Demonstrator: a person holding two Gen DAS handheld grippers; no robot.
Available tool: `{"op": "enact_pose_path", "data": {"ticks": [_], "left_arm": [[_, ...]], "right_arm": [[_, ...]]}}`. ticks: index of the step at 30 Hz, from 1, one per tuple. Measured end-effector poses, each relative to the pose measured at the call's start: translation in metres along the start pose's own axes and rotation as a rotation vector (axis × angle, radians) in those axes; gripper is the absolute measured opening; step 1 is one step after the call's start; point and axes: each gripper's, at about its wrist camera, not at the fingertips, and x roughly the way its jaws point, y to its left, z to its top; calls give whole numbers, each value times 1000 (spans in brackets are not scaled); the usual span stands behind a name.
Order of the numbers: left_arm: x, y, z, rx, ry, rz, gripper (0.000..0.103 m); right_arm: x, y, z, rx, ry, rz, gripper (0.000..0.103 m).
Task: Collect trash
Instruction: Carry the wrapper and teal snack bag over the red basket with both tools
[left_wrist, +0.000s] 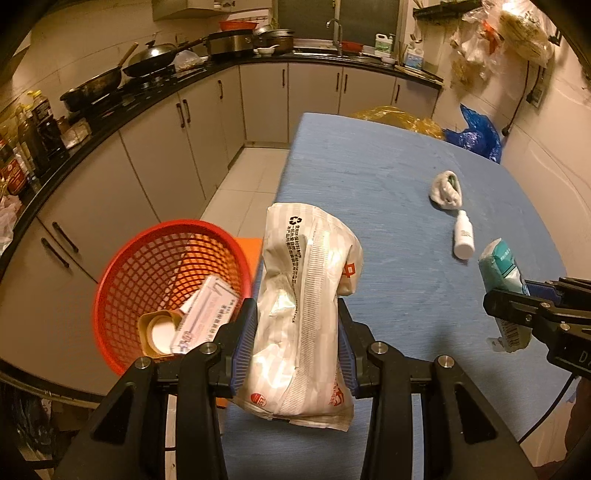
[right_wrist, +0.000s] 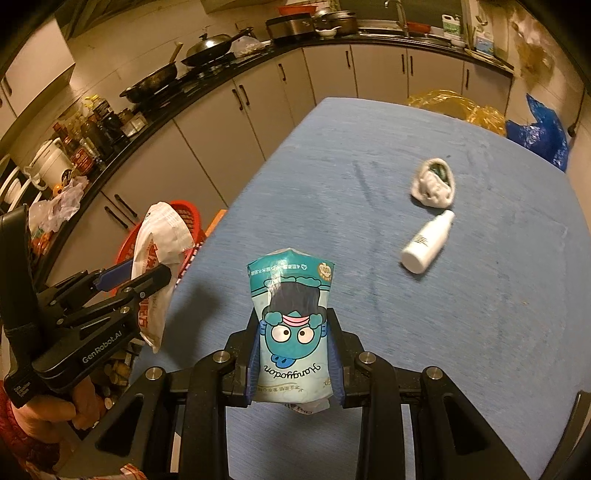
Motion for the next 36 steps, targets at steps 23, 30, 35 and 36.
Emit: {"op": "enact_pose_path", "data": {"ticks": [23,30,35,36], "left_arm": [[-9,109,-9,-124,4,99,39],[-7,130,-11,-145,11,113,39],[-1,140,-9,-158,18,116,39],[0,142,-8,-159,19,115,39]], "right_arm": [[46,95,37,-107,20,79,34],[62,118,49,-120,36,103,34],[70,129,56,-129,42,108,34],[71,130,58,-129,43,110,34]]}}
